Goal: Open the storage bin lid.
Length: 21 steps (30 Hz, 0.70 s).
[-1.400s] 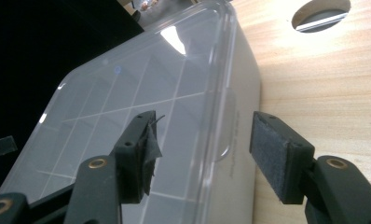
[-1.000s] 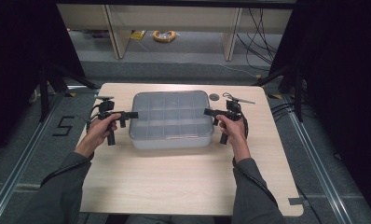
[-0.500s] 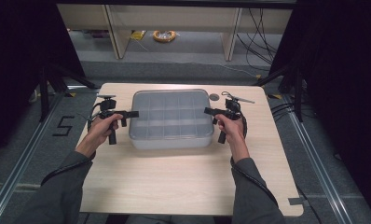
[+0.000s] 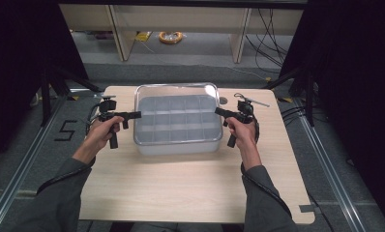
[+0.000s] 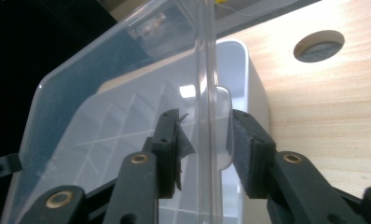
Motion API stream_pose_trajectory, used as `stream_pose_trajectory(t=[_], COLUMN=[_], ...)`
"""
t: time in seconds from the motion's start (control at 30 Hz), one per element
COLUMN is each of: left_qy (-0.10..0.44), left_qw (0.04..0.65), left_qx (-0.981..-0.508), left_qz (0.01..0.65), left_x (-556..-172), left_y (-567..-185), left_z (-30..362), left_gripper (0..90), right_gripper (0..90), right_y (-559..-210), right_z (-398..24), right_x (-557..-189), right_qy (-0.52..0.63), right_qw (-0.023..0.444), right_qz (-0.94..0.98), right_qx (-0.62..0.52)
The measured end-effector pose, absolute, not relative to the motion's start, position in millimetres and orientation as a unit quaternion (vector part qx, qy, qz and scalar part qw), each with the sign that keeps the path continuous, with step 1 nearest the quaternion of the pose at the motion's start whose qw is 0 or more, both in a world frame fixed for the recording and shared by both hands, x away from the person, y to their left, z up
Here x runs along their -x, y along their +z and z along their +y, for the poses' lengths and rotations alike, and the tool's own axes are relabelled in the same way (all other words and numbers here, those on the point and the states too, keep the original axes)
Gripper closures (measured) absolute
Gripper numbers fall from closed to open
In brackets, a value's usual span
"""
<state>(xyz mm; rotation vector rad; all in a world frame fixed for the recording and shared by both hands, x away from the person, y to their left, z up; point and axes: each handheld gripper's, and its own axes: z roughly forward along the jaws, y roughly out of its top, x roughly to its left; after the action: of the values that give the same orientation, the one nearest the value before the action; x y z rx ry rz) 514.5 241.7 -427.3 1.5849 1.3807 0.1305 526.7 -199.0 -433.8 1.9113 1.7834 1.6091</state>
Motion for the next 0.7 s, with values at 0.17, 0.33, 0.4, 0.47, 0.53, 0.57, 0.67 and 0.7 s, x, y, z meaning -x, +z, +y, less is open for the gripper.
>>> stream_pose_trajectory(t=[0.17,0.33,0.4,0.47,0.53,0.57,0.67,0.7], left_qy=[0.091,0.098,0.099,0.100,0.100,0.102,0.101,0.101], left_qw=[0.494,0.503,0.502,0.506,0.509,0.510,0.517,0.522], left_qx=[-0.666,-0.666,-0.669,-0.669,-0.670,-0.670,-0.669,-0.671], left_qz=[0.552,0.542,0.539,0.535,0.531,0.529,0.524,0.517], left_x=[-504,-494,-490,-487,-484,-482,-476,-475], left_y=[-412,-403,-400,-398,-395,-394,-390,-389], left_z=[240,239,239,239,238,238,238,239], left_gripper=[60.1,61.5,61.9,62.4,63.0,63.3,64.0,64.2], right_gripper=[68.5,68.5,68.5,68.5,68.5,68.4,68.3,68.1], right_y=[-421,-402,-399,-394,-394,-393,-391,-389], right_z=[-204,-204,-206,-205,-208,-209,-210,-210], right_x=[-522,-510,-507,-501,-500,-499,-493,-489], right_qy=[0.538,0.551,0.554,0.556,0.559,0.562,0.564,0.561], right_qw=[0.064,0.070,0.083,0.071,0.083,0.080,0.081,0.073], right_qz=[0.592,0.584,0.591,0.585,0.592,0.589,0.589,0.582], right_qx=[-0.597,-0.592,-0.580,-0.587,-0.574,-0.576,-0.573,-0.584])
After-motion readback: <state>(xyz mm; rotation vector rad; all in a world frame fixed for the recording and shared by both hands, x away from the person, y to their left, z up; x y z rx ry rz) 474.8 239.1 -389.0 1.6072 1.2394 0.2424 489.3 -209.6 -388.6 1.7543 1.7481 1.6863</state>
